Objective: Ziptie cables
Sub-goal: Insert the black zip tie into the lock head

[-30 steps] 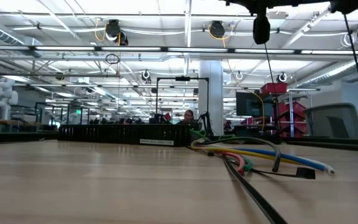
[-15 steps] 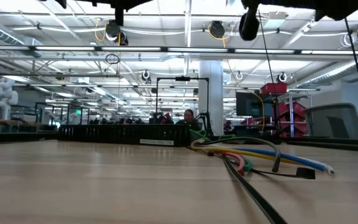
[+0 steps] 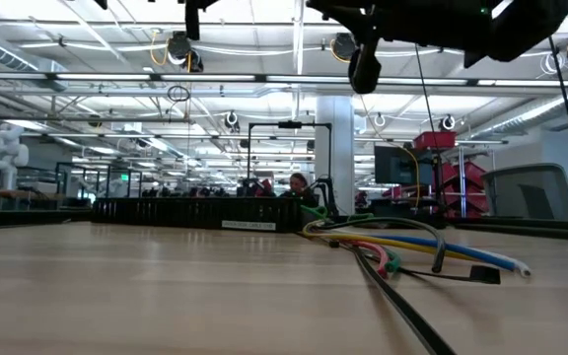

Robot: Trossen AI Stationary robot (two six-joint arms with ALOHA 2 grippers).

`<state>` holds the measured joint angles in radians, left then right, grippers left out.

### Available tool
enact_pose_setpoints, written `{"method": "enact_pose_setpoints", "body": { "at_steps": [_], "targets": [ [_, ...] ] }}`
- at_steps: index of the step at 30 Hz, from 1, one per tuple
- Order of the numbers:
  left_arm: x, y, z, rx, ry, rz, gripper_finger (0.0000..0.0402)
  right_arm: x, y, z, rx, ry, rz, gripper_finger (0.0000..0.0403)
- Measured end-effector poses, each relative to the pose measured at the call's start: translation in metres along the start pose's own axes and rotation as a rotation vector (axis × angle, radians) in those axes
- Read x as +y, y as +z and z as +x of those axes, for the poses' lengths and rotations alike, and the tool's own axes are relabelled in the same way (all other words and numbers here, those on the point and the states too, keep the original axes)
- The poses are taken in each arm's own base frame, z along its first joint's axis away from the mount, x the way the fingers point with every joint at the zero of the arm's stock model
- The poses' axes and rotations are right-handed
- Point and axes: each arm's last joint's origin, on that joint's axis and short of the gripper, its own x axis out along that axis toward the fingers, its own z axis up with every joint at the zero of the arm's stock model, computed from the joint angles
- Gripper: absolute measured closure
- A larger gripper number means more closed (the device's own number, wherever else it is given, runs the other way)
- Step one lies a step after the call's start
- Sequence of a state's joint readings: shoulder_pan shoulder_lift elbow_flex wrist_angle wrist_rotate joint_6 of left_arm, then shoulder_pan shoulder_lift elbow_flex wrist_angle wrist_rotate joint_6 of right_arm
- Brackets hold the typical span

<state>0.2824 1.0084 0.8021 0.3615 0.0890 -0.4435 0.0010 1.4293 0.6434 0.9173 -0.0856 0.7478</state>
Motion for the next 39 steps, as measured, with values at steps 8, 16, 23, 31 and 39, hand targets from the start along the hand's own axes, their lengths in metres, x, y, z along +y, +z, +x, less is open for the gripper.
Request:
{"method": "enact_pose_setpoints", "body": {
  "at_steps": [8,16,23,31,39],
  "targets": [
    [-0.004,-0.008,0.013,-0.014,-0.061,-0.162,0.0247,-0.004,0.004,0.029,0.027,0.038,-0.055,0.0403],
    [-0.004,-0.009,0.016,-0.01,-0.087,-0.287,0.0202,-0.002,0.014,0.034,0.025,0.046,-0.118,0.0403],
    [-0.009,-0.014,0.018,0.061,-0.166,-0.364,0.02,-0.008,0.019,0.033,0.016,0.029,-0.125,0.0403],
    [-0.009,-0.034,0.033,0.075,-0.102,-0.292,0.02,-0.014,0.024,0.032,0.0,0.01,-0.124,0.0403],
    [-0.004,-0.045,0.05,0.011,-0.123,-0.296,0.02,-0.013,0.025,0.031,-0.001,0.01,-0.117,0.0403]
  ]
}}
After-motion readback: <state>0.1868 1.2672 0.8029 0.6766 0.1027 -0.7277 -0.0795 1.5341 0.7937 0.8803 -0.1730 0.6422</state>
